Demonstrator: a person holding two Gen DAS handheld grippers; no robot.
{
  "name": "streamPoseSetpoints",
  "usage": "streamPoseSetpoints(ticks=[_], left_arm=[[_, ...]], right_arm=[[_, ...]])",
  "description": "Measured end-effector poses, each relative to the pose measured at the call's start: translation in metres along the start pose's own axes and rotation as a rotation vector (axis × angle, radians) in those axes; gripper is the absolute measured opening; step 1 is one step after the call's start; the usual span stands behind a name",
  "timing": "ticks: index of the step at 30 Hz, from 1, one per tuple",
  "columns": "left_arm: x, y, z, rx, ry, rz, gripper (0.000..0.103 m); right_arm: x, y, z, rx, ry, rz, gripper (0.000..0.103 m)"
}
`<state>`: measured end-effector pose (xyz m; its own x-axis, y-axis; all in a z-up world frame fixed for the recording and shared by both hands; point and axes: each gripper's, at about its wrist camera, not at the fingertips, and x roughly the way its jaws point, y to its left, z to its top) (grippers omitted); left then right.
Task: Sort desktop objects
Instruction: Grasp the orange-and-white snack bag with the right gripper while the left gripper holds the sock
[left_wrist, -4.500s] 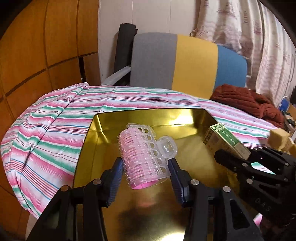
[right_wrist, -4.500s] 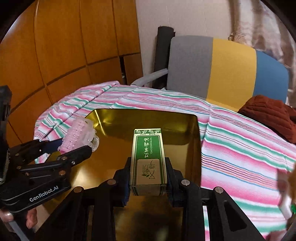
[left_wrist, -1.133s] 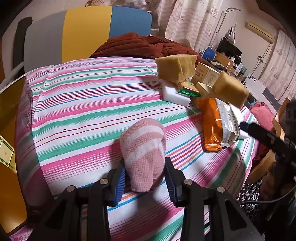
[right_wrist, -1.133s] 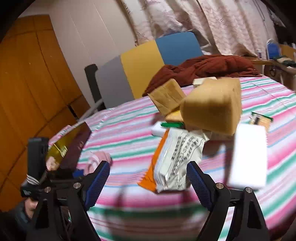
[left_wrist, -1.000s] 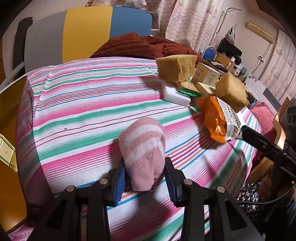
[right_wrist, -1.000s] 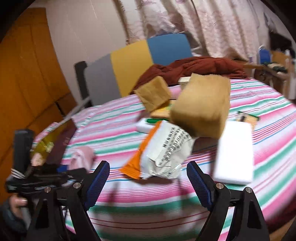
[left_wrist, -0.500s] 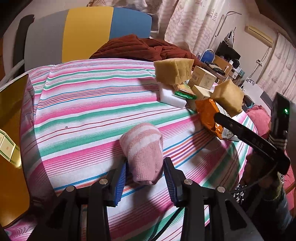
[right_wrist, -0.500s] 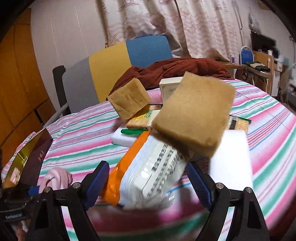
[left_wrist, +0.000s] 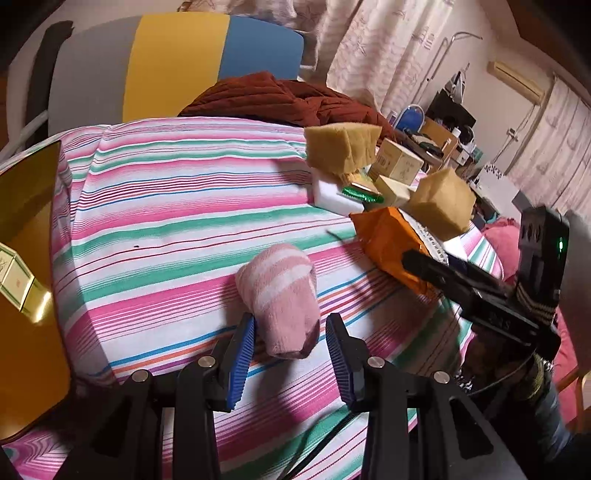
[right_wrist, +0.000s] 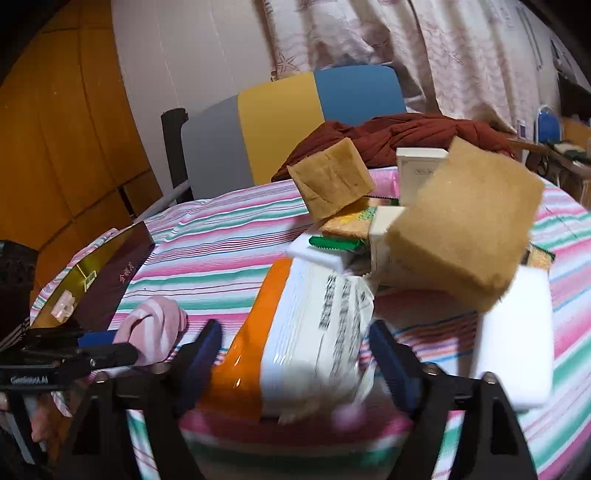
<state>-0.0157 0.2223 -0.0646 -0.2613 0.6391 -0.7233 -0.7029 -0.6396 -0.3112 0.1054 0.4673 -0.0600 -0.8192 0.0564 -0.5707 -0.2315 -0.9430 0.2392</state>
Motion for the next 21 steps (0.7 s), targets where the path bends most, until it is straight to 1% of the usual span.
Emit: streamPoseSetpoints(ticks=[6, 12, 13, 14, 17, 21], left_arm=[[-0.003, -0.002, -0.002, 0.002, -0.003, 0.013, 0.039], [-0.009, -0.006, 0.002, 0.01, -0.013, 0.031, 0.04], [-0.008, -0.007, 0.003, 0.012, -0.013, 0.037, 0.043], [-0.008, -0.008, 0.005, 0.014, -0.014, 0.044, 0.049], [-0.002, -0.011, 0.01, 0.028, -0.002, 0.065, 0.049], [0.014, -0.012, 0.012, 0.035, 0.034, 0.113, 0.049]], right_arm=[[-0.012, 0.004, -0.011, -0.006, -0.006, -0.053, 0.088], [-0.012, 0.004, -0.012, 0.033, 0.0, -0.059, 0.088], [-0.012, 0.002, -0.011, 0.038, 0.003, -0.055, 0.088], [-0.011, 0.001, -0.011, 0.041, 0.004, -0.052, 0.088], [-0.01, -0.001, -0.008, 0.036, 0.006, -0.05, 0.088], [-0.005, -0.002, -0.002, 0.025, 0.007, -0.048, 0.086]])
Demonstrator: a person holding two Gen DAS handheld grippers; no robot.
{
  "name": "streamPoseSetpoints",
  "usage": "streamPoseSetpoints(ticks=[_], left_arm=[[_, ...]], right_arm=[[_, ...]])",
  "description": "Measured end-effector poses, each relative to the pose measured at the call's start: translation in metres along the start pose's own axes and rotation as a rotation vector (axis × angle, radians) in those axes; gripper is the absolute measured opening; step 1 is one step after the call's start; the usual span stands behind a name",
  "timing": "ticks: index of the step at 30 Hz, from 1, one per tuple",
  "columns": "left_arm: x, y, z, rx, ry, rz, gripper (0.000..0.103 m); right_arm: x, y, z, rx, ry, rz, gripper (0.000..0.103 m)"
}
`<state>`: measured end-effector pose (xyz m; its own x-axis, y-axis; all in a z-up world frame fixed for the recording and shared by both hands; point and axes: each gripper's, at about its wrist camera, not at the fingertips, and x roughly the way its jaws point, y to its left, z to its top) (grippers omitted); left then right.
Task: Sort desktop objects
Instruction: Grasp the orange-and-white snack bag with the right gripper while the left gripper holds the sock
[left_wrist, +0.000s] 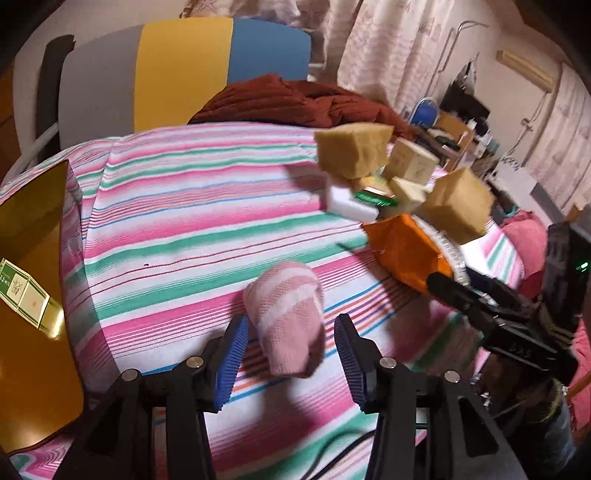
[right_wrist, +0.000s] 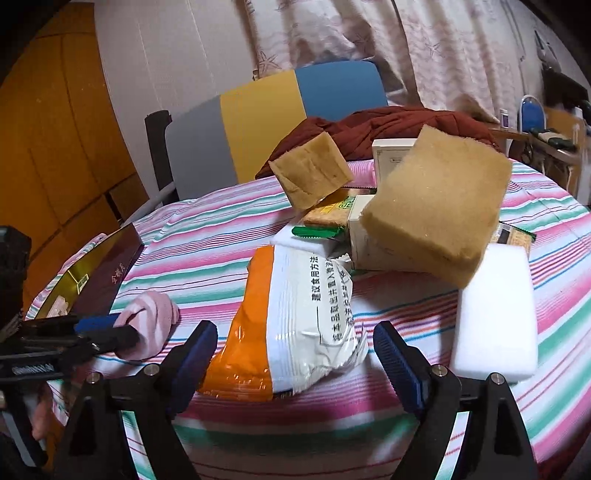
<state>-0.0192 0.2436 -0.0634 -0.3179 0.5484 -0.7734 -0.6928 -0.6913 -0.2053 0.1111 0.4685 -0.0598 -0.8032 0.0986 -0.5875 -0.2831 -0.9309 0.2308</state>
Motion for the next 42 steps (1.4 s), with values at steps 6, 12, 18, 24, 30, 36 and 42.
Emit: streamPoseSetpoints(ticks=[6, 12, 18, 24, 30, 36, 42], left_arm=[[0.007, 0.001, 0.0, 0.01, 0.008, 0.024, 0.049], [0.011, 0.001, -0.003, 0.019, 0.004, 0.028, 0.048], [0.009, 0.001, -0.003, 0.016, 0.001, 0.025, 0.047], [0.007, 0.002, -0.002, 0.01, 0.004, 0.028, 0.047], [0.006, 0.002, -0.001, 0.005, 0.004, 0.033, 0.047], [0.009, 0.001, -0.005, 0.004, -0.003, 0.032, 0.044], [0.007, -0.004, -0.008, 0.03, -0.023, 0.073, 0.042]], right_arm=[[0.012, -0.002, 0.006, 0.0, 0.014, -0.005, 0.085], [0.019, 0.003, 0.006, -0.028, 0.016, -0.033, 0.074], [0.018, 0.006, 0.005, -0.041, 0.009, -0.045, 0.07], [0.016, 0.008, 0.003, -0.015, 0.019, -0.02, 0.077], [0.014, 0.008, 0.001, -0.012, 0.014, -0.019, 0.077], [0.014, 0.015, -0.001, -0.054, 0.002, -0.043, 0.071], [0.013, 0.029, -0.002, -0.107, -0.005, -0.113, 0.065]])
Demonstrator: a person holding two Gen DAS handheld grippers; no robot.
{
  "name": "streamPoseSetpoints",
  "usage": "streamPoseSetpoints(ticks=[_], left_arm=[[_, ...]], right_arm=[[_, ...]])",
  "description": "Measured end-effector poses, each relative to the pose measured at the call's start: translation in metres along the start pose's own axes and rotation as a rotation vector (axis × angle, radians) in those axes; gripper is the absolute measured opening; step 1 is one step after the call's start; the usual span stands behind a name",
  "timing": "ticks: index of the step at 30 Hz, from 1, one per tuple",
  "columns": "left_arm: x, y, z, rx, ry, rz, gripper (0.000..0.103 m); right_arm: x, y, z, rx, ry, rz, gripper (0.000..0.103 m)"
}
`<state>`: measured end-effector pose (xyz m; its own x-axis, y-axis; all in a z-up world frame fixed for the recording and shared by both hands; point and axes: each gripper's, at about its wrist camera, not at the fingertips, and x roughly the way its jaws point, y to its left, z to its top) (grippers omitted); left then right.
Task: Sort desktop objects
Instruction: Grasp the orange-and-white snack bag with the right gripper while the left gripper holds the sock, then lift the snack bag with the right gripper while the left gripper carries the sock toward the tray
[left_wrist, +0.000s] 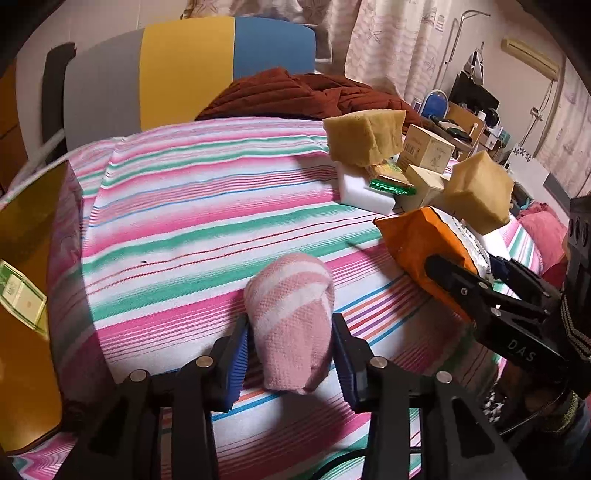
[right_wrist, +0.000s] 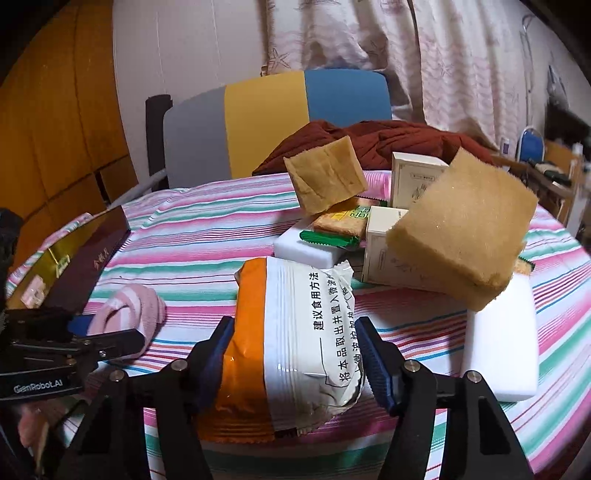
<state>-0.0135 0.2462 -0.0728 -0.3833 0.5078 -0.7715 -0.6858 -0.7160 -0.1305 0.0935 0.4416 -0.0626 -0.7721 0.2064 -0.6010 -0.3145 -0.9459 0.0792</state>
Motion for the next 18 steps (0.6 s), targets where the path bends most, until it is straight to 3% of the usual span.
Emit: streamPoseSetpoints(ticks=[7, 18], left_arm=[[-0.014, 0.004, 0.0, -0.021, -0.038, 0.009, 0.041], [-0.041, 0.004, -0.003, -0.034, -0.111, 0.035, 0.041]], right_arm=[[-0.003, 0.013, 0.002, -0.017, 0.0, -0.046, 0.062], [-0.008, 0.033, 0.006, -0.021, -0.014, -0.041, 0.061]])
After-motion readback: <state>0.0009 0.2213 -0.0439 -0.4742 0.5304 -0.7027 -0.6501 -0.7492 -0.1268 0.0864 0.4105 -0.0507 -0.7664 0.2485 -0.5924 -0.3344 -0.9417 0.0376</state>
